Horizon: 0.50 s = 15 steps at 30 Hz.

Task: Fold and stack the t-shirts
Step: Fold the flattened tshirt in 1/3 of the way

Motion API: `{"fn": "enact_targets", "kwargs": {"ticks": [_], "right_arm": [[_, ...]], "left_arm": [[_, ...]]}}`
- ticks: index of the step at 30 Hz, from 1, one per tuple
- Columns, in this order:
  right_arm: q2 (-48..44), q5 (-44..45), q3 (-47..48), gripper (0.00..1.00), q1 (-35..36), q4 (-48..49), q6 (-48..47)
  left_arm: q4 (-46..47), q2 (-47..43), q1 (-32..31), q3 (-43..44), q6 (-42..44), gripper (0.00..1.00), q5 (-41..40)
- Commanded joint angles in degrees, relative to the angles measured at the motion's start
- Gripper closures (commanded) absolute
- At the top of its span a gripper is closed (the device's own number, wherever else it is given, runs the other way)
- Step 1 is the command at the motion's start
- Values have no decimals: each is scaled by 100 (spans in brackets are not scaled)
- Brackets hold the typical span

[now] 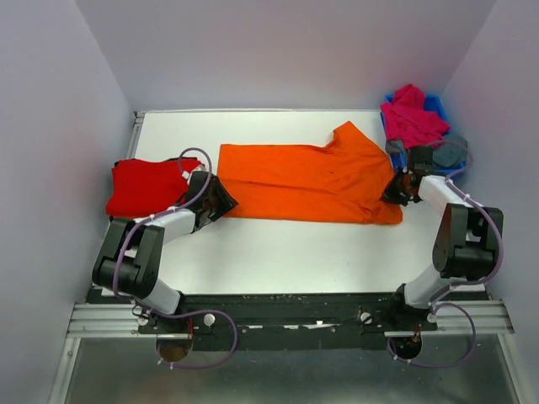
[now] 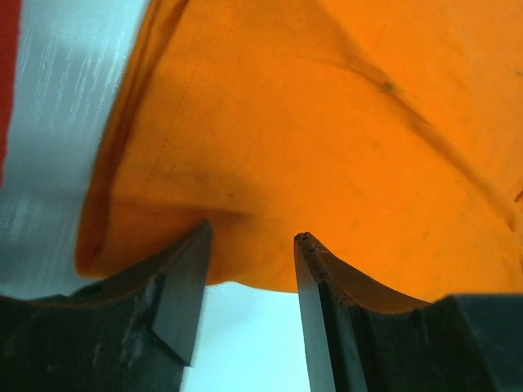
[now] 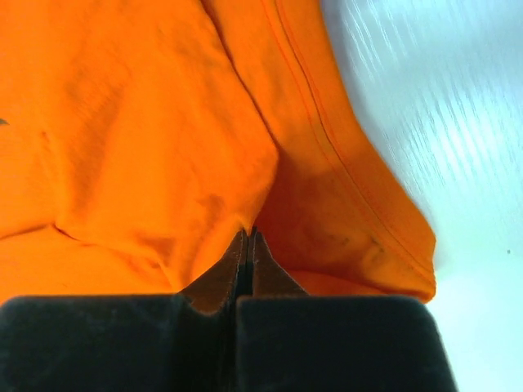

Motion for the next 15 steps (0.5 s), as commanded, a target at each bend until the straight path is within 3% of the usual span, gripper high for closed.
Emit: {"fn": "enact_targets", "kwargs": {"ticks": [1, 6, 8, 11, 15], "right_arm": [[212, 205, 496, 99, 24, -68, -46], [450, 345, 997, 98, 24, -314, -90], [520, 442, 1068, 87, 23, -385, -64], [529, 442, 1015, 56, 15, -376, -28], [188, 468, 691, 50, 24, -341, -63]], "left_arm": [[-261, 306, 24, 170, 40, 41, -225], [-288, 350, 15, 170, 93, 41, -305], [-297, 359, 15, 170, 111, 41, -305], [-297, 341, 15, 153, 119, 41, -454], [-279, 341, 15, 153, 137, 41, -454]]}}
